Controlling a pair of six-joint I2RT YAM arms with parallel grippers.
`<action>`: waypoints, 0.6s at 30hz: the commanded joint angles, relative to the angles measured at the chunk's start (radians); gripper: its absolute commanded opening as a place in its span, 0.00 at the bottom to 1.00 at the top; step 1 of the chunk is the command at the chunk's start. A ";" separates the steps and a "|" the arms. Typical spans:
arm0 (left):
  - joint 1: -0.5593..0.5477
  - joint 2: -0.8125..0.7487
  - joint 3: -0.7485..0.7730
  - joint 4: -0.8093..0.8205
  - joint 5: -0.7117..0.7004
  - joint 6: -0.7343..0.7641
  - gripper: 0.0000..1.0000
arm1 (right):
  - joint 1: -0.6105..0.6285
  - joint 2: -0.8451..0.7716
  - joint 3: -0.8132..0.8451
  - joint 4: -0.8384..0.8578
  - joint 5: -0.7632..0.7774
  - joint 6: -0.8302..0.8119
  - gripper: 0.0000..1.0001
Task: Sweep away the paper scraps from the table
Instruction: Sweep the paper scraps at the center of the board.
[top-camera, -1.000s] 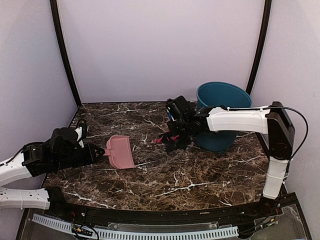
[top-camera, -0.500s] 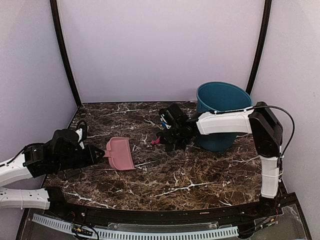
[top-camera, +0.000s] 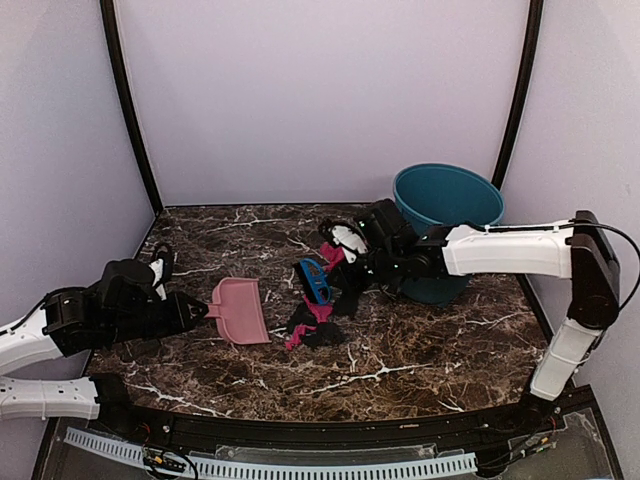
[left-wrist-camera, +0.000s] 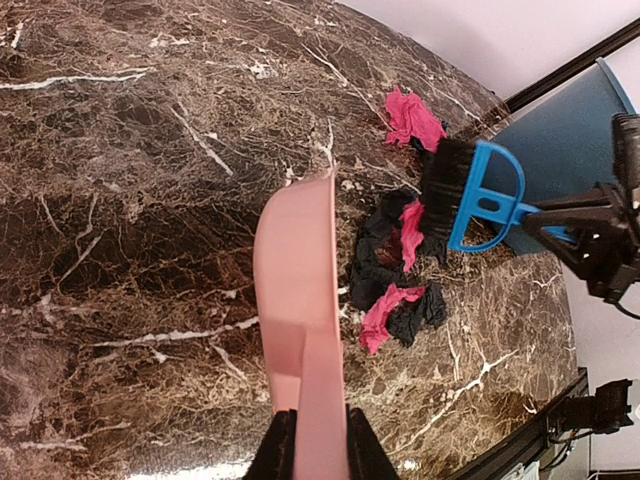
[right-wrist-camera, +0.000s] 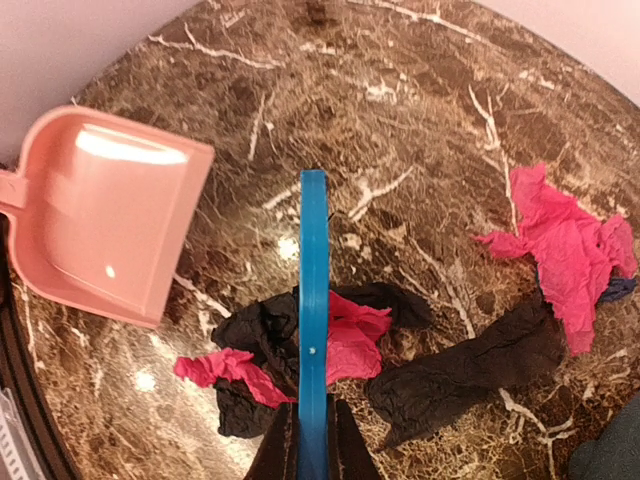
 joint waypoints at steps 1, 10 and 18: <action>0.001 -0.014 0.008 -0.073 0.016 -0.008 0.00 | 0.005 -0.096 -0.015 0.075 0.038 0.058 0.00; 0.002 0.003 0.063 -0.153 0.079 0.003 0.00 | 0.007 -0.101 -0.036 -0.038 0.299 0.126 0.00; 0.003 0.086 0.107 -0.168 0.102 0.027 0.00 | 0.019 -0.099 -0.043 -0.152 0.408 0.173 0.00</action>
